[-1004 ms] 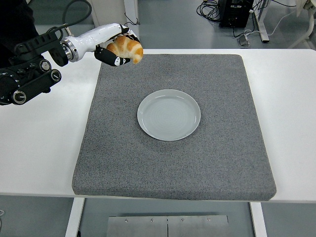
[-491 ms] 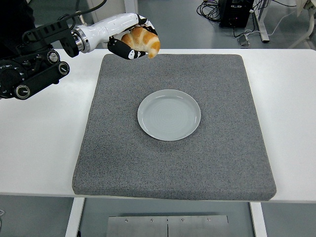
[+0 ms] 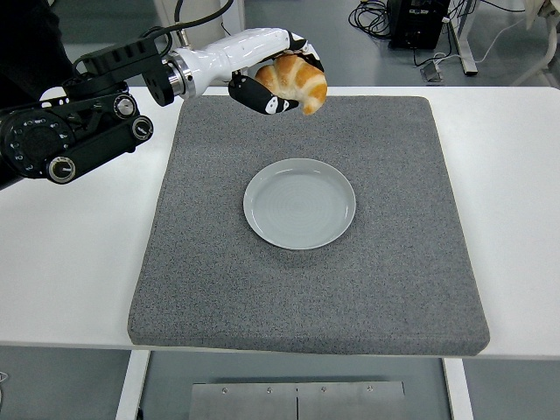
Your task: Place the bread on the plate
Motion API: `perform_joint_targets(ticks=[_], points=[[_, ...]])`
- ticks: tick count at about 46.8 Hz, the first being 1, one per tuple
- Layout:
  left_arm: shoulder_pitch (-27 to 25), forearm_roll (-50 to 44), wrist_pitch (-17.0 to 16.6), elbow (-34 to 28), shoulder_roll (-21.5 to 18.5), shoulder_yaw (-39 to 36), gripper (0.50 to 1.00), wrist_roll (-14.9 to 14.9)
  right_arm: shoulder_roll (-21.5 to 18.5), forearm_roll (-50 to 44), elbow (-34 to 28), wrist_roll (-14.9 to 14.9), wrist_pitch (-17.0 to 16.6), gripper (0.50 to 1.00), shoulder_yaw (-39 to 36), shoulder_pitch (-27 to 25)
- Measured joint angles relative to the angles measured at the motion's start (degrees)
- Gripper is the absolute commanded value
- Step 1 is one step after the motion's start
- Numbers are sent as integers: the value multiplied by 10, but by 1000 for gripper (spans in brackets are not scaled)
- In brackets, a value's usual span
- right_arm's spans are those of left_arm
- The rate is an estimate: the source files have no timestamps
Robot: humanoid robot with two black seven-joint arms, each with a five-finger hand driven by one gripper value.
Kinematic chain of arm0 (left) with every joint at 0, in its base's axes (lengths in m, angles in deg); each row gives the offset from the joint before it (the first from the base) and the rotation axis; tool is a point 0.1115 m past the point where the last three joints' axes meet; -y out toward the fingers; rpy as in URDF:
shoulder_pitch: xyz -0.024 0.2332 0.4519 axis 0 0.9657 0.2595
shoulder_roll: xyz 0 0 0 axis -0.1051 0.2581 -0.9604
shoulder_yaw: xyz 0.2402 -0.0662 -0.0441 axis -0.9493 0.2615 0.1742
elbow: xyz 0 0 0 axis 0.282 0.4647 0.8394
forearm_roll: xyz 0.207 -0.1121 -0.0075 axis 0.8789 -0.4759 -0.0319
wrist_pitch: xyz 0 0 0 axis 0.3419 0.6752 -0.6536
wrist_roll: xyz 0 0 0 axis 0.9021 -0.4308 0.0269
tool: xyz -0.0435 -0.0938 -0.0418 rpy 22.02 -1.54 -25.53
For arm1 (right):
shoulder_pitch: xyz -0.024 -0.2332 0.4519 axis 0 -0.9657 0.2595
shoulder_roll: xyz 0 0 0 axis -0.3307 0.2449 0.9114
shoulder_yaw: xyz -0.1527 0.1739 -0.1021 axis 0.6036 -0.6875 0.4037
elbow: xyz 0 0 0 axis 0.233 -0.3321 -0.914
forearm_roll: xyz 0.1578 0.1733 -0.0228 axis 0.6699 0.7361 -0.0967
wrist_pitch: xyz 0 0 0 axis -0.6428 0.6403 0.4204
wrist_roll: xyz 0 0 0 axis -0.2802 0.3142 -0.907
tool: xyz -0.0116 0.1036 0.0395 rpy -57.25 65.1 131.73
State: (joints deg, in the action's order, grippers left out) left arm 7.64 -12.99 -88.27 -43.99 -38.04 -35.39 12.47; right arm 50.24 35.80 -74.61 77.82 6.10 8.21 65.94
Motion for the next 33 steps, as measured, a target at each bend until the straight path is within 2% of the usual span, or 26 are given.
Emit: perform_joint_targets(ticks=[24,33], points=[[26,32,-7,3,50,-7,530,1,0,0,0,0,0,1000,0,0],[43,46,-21,10,59,-22,531,2,0,0,0,0,0,1000,0,0]])
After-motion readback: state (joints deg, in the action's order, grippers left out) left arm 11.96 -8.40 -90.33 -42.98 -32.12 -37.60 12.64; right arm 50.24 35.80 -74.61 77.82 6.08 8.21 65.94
